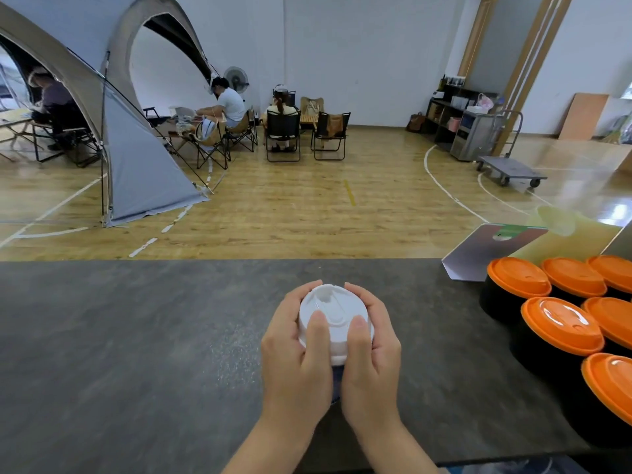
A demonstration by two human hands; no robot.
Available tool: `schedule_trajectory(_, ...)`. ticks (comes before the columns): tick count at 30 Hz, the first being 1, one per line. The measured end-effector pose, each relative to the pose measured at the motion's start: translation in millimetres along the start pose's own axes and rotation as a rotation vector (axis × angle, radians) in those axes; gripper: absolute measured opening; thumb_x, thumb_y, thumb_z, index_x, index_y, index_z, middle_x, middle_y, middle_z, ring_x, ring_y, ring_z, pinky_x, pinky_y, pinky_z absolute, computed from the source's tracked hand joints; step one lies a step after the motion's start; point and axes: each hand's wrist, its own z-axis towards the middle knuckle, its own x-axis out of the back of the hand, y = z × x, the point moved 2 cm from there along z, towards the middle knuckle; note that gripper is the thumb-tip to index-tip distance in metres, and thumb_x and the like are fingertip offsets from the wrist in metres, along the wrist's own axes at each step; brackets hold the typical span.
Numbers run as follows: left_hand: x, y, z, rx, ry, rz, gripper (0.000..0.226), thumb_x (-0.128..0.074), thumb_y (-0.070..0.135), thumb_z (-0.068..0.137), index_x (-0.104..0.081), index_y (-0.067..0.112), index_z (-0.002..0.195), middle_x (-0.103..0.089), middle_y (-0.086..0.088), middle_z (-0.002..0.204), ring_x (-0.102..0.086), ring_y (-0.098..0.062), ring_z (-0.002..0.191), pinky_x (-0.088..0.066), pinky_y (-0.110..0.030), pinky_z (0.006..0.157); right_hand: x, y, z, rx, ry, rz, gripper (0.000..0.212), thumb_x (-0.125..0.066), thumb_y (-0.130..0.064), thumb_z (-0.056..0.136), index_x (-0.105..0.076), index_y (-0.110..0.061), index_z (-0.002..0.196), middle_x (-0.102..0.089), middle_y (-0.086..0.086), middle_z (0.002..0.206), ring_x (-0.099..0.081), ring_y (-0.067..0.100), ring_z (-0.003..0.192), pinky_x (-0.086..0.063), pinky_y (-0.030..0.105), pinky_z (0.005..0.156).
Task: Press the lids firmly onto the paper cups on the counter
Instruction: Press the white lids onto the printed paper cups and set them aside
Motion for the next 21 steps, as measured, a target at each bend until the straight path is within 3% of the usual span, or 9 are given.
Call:
schedule_trajectory(5, 17.2, -3.5, 23.4, -0.033, -0.222, 0.000, 0.034, -0.043, 0.035, 0.085, -0.069, 0.030, 0.106, -0.075, 0.000, 0.101, -0.070, -0.025, 0.094, -0.055, -0.039, 0.078, 3.8, 1.3, 10.5, -0.029, 0.001, 0.045, 0.031, -0.043, -0.048, 0.085, -0.061, -0.024, 0.091, -0.068, 0.003, 0.083, -0.064, 0.015, 0.074, -0.052, 0.031, 0.063)
schedule_trajectory(10, 19.5, -11.8, 15.8, -0.089, -0.085, 0.101, 0.038, -0.038, 0.044, 0.095, -0.070, 0.032, 0.112, -0.074, 0.008, 0.111, -0.068, -0.022, 0.106, -0.054, -0.051, 0.086, 1.3, 8.8, 5.9, 0.006, -0.131, 0.068, 0.034, -0.038, -0.044, 0.092, -0.063, -0.029, 0.111, -0.070, 0.002, 0.107, -0.068, 0.021, 0.099, -0.057, 0.030, 0.080)
schedule_trajectory(15, 13.4, -20.7, -0.9, -0.111, -0.077, 0.026, 0.061, -0.031, 0.072, 0.094, -0.058, 0.028, 0.128, -0.069, 0.009, 0.119, -0.068, -0.019, 0.108, -0.056, -0.035, 0.084, 3.1, 13.2, 4.8, 0.038, -0.156, 0.102, 0.037, -0.035, -0.039, 0.093, -0.059, -0.024, 0.117, -0.069, -0.004, 0.110, -0.067, 0.016, 0.104, -0.054, 0.021, 0.083)
schedule_trajectory(18, 10.5, -22.0, -2.7, -0.079, -0.071, -0.032, 0.057, -0.033, 0.075, 0.092, -0.053, 0.036, 0.128, -0.069, 0.009, 0.118, -0.068, -0.021, 0.108, -0.057, -0.031, 0.082, 3.1, 15.0, 5.7, 0.058, -0.185, 0.107, 0.037, -0.035, -0.039, 0.094, -0.057, -0.021, 0.118, -0.068, -0.004, 0.110, -0.067, 0.016, 0.105, -0.054, 0.021, 0.083)
schedule_trajectory(21, 8.6, -21.2, -3.4, -0.082, -0.078, -0.049, 0.055, -0.033, 0.076, 0.091, -0.051, 0.040, 0.127, -0.068, 0.012, 0.117, -0.068, -0.018, 0.107, -0.056, -0.025, 0.081, 1.3, 16.3, 4.0, 0.055, -0.222, 0.103, 0.034, -0.035, -0.041, 0.094, -0.056, -0.032, 0.119, -0.067, -0.007, 0.113, -0.066, 0.017, 0.109, -0.054, 0.022, 0.085)
